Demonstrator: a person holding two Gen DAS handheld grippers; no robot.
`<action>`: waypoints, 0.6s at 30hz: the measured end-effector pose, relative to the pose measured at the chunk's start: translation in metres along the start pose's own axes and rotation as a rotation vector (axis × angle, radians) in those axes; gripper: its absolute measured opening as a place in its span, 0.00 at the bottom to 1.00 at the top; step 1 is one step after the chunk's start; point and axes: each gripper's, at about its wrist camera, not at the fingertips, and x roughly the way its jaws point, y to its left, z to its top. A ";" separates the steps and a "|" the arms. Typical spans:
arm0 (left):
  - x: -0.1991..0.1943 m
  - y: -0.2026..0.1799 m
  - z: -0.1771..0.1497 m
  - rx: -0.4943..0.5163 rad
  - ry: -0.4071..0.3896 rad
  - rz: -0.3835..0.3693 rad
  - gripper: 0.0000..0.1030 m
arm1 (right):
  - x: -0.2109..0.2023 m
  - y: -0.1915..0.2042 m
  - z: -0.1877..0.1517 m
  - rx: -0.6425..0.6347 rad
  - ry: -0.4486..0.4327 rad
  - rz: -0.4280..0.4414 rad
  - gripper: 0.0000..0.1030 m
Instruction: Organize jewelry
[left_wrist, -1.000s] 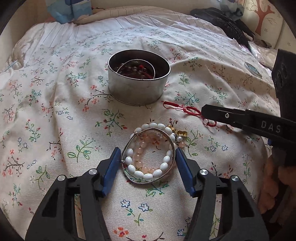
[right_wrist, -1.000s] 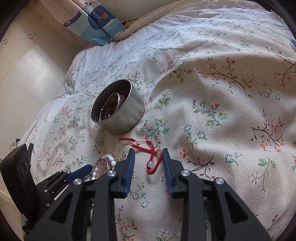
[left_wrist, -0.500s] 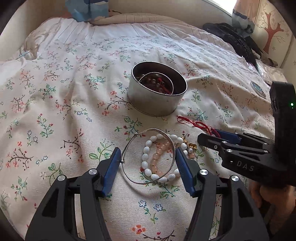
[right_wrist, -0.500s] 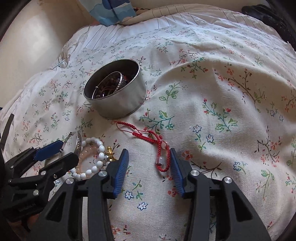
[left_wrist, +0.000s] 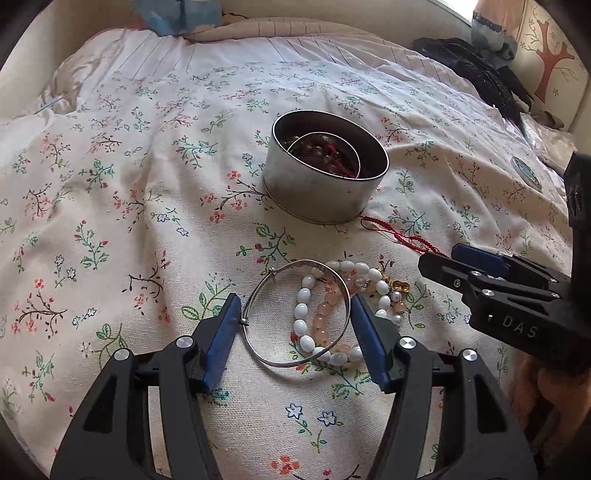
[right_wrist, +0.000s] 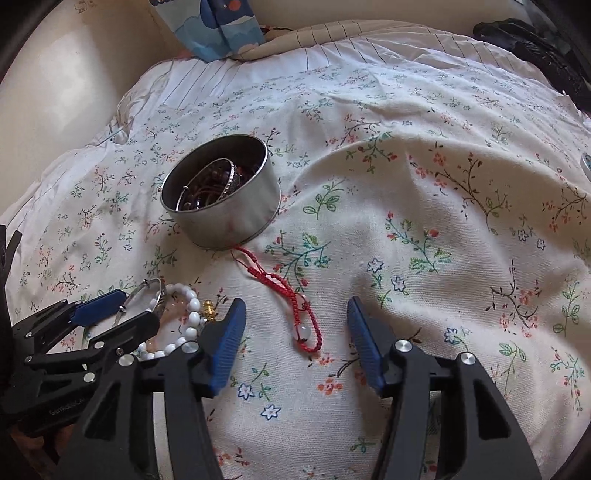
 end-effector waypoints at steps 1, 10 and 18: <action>0.002 0.000 0.000 0.003 0.007 0.003 0.57 | 0.002 0.001 0.000 -0.006 0.007 -0.001 0.54; -0.004 0.000 -0.001 0.006 -0.018 -0.008 0.55 | -0.004 0.000 -0.007 0.015 0.025 0.088 0.10; -0.021 0.000 0.000 -0.007 -0.086 -0.026 0.55 | -0.032 -0.006 -0.010 0.094 -0.069 0.214 0.10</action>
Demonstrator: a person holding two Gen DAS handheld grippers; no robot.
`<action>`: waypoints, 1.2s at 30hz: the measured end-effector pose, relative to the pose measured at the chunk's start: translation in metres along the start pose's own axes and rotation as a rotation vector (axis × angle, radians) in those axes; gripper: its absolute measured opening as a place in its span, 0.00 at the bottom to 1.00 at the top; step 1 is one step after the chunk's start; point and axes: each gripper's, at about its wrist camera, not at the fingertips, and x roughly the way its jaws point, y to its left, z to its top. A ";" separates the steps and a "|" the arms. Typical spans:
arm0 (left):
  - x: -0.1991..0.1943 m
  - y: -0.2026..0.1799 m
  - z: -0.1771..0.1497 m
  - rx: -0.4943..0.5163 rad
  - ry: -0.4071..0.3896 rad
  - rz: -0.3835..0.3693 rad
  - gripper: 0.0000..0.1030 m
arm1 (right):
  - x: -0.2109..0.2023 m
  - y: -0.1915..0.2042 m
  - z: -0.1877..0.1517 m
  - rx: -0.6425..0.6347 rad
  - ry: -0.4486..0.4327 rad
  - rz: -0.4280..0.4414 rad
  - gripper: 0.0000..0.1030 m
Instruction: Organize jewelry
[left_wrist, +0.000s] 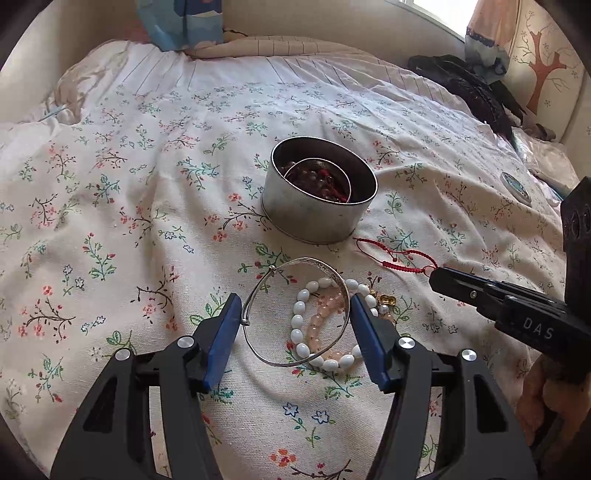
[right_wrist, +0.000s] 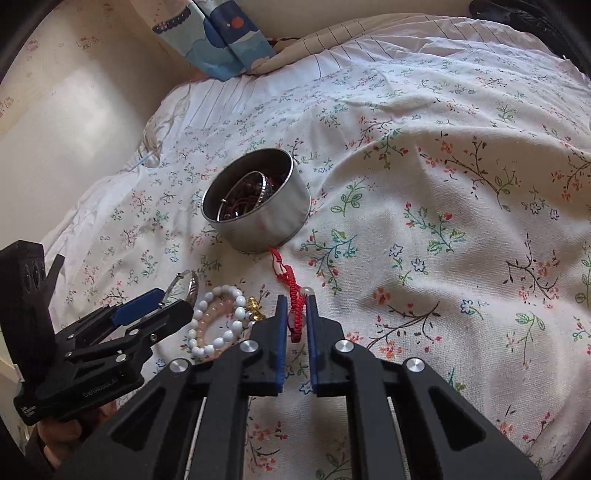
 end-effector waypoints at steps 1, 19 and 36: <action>-0.002 -0.001 0.000 0.003 -0.007 -0.001 0.56 | -0.004 0.001 -0.001 0.000 -0.015 0.009 0.10; -0.040 -0.010 0.005 0.026 -0.192 -0.027 0.56 | -0.036 0.010 0.004 -0.009 -0.164 0.123 0.10; -0.047 -0.008 0.015 -0.004 -0.270 -0.026 0.56 | -0.051 0.012 0.018 -0.007 -0.302 0.164 0.10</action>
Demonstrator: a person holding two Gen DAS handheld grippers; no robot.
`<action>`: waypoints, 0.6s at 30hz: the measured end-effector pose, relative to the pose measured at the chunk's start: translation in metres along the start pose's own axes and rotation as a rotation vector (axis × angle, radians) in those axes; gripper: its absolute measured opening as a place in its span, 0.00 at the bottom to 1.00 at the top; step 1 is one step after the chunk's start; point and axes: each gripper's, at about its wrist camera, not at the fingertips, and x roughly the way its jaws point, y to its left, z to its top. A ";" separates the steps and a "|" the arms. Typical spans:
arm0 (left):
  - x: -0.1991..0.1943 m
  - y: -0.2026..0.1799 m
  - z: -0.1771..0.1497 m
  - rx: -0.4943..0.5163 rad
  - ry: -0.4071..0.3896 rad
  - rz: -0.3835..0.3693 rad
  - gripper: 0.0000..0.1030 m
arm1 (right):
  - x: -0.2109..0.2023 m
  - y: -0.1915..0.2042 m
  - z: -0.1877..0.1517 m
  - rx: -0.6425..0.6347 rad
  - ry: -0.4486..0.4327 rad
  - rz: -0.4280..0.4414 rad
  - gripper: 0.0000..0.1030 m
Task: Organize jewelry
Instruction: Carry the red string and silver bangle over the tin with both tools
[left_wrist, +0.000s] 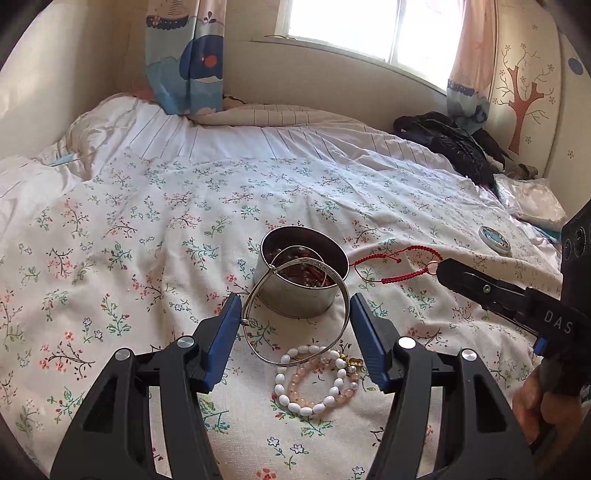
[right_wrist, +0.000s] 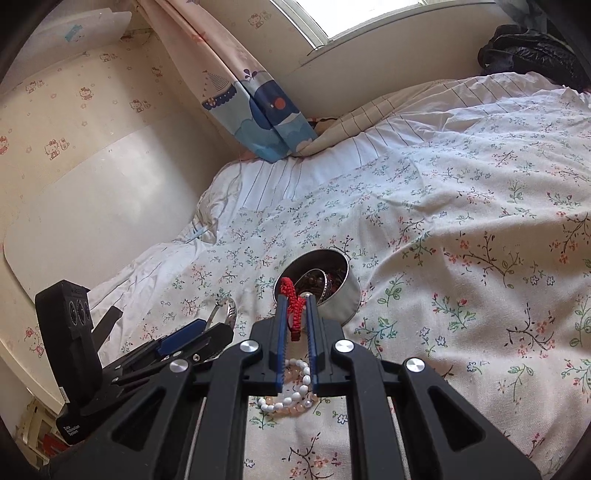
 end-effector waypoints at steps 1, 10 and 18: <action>0.001 0.000 0.001 -0.002 -0.003 0.002 0.56 | 0.000 0.000 0.001 0.003 -0.004 0.002 0.10; 0.008 0.004 0.009 -0.037 -0.015 0.001 0.56 | 0.008 0.000 0.008 0.009 -0.023 0.014 0.10; 0.020 0.005 0.019 -0.059 -0.026 0.000 0.56 | 0.023 0.001 0.018 0.009 -0.032 0.016 0.10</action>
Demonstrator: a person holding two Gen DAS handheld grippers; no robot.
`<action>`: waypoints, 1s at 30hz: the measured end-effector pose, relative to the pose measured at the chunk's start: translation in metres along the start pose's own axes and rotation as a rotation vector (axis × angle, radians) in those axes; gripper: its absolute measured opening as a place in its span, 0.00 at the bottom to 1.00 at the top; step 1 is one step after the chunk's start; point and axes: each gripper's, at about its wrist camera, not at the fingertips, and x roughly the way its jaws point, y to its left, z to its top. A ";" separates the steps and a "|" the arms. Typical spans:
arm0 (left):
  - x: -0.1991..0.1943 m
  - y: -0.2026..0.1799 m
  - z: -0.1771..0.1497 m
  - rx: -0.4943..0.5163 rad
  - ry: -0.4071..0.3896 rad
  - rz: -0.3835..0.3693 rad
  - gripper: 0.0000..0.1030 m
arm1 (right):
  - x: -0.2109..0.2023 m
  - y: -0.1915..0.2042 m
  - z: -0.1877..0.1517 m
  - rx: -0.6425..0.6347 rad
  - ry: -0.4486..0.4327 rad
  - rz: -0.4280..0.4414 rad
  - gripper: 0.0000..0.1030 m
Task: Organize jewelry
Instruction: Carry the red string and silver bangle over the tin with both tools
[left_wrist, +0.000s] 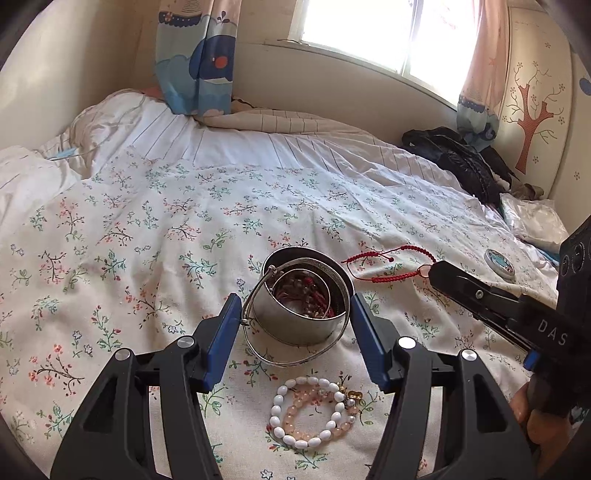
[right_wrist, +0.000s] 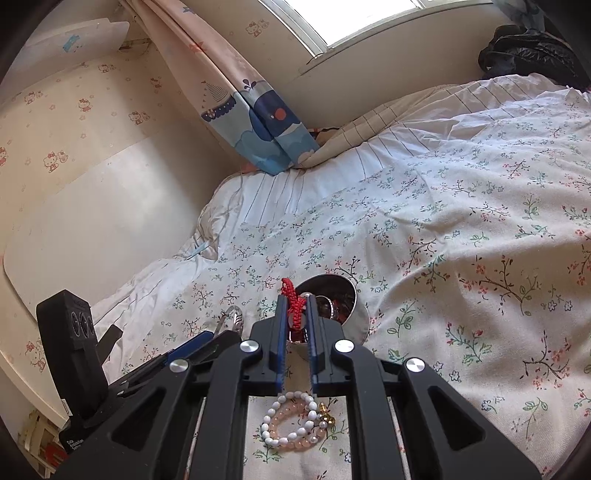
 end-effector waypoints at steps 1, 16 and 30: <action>0.001 0.000 0.001 0.000 -0.001 -0.001 0.56 | 0.002 0.000 0.001 -0.002 0.000 -0.001 0.10; 0.028 -0.015 0.016 0.020 -0.005 -0.009 0.56 | 0.026 -0.012 0.018 0.029 0.001 -0.002 0.10; 0.042 -0.011 0.025 -0.007 -0.014 -0.012 0.56 | 0.063 -0.025 0.022 0.084 0.064 0.041 0.11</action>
